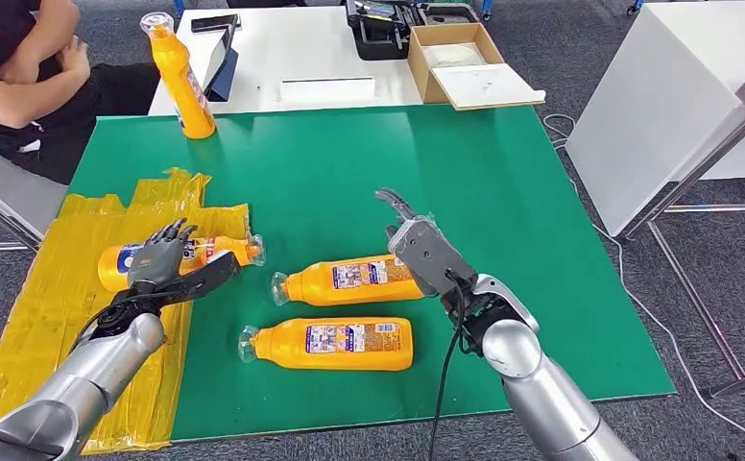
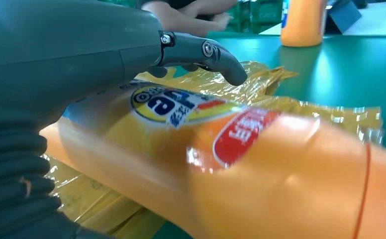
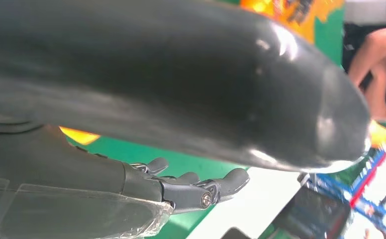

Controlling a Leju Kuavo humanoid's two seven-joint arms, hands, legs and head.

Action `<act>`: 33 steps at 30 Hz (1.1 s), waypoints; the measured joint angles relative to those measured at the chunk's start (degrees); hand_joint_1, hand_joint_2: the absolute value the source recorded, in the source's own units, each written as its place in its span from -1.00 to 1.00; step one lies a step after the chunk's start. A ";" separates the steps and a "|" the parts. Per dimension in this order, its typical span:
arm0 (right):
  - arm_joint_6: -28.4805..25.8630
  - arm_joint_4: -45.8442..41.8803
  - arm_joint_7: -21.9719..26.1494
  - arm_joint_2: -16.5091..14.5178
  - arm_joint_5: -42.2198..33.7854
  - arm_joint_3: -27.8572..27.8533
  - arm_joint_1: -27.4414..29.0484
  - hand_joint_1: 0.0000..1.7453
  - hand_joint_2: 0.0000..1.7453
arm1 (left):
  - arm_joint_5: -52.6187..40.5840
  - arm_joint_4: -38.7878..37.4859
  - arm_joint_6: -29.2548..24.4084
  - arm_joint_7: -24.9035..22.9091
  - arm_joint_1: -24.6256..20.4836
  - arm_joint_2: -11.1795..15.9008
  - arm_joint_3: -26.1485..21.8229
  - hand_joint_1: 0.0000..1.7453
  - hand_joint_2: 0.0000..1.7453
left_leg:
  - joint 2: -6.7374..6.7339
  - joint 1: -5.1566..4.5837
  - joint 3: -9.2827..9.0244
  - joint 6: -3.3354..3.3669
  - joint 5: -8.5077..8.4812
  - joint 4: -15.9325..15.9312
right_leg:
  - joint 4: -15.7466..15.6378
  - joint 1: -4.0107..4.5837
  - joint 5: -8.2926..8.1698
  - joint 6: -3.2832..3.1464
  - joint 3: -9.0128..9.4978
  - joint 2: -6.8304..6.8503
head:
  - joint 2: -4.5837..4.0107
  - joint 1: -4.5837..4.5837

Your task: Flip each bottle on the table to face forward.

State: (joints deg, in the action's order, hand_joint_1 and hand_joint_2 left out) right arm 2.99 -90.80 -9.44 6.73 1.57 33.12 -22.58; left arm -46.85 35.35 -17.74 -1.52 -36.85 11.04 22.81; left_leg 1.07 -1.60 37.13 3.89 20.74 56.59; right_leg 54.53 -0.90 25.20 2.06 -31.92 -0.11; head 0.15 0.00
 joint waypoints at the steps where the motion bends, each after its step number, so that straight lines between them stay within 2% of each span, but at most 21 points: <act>1: 0.57 -0.25 -0.34 0.22 0.30 0.37 0.01 -1.00 -1.00 | 1.52 0.61 -0.04 0.14 0.24 -0.09 -0.72 -1.00 -1.00 | 0.00 0.00 0.00 0.00 0.00 0.00 | 0.00 0.00 0.00 0.00 0.00 0.00 | 0.00 0.01; 2: 1.02 -0.55 -0.69 0.45 0.64 0.73 0.03 -1.00 -1.00 | 3.11 1.43 -0.06 0.21 0.60 -0.17 -1.51 -1.00 -1.00 | -0.01 0.00 -0.01 0.00 0.00 0.00 | 0.00 0.00 0.00 0.00 -0.01 0.00 | 0.00 -0.01; 6: 1.94 -1.54 -1.70 1.30 1.83 1.97 0.17 -1.00 1.00 | 9.61 5.76 0.05 -0.14 2.39 -0.61 -5.18 -1.00 -1.00 | -0.03 0.01 -0.01 0.00 0.00 0.00 | 0.00 0.00 0.00 0.00 -0.04 0.00 | 0.00 -0.01; 10: 2.97 -2.11 -3.76 2.05 7.08 4.08 0.71 -1.00 1.00 | 25.71 13.27 -0.01 1.19 4.19 -1.94 -10.56 -1.00 -1.00 | -0.02 0.02 0.00 0.00 0.00 0.00 | 0.00 0.00 0.00 0.00 -0.04 0.00 | 0.00 0.01; 12: 2.93 -2.56 -5.54 2.34 12.30 5.80 0.90 -1.00 1.00 | 33.78 17.86 -0.77 1.50 4.51 -2.45 -12.88 -1.00 -1.00 | -0.03 0.02 0.01 0.00 0.00 0.00 | 0.00 0.01 0.00 0.00 -0.04 0.00 | 0.00 0.00; 15: 2.75 -3.57 -8.60 2.70 20.56 8.50 0.92 -1.00 1.00 | 40.91 24.15 -2.46 1.99 4.54 -2.60 -14.43 -1.00 -1.00 | -0.01 0.02 0.01 0.00 0.00 0.00 | 0.00 0.01 0.00 0.00 -0.03 0.00 | 0.00 0.00; 24: -1.16 -4.46 -11.89 3.02 33.69 13.61 1.49 -1.00 1.00 | 47.96 36.34 -4.37 4.06 6.02 -2.60 -14.67 -1.00 -1.00 | 0.03 0.02 0.01 0.00 0.00 -0.01 | 0.00 0.00 0.01 0.00 -0.02 0.01 | 0.00 0.01; 33: -0.08 -2.21 -14.74 1.57 32.87 16.77 1.16 -1.00 1.00 | 48.80 40.16 -5.01 3.99 6.81 -2.60 -14.13 -1.00 -1.00 | 0.04 0.02 0.01 -0.01 0.00 -0.01 | 0.00 0.01 0.01 -0.01 -0.03 0.01 | 0.00 0.00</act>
State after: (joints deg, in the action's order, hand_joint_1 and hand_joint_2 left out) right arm 2.91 -93.01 -24.18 8.29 34.44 49.89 -21.42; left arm 1.96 75.51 -22.75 2.46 -30.04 8.44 8.68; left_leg 1.11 -1.57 37.14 3.88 20.74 56.58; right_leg 54.53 -0.90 25.21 2.05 -31.95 -0.10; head 0.15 0.00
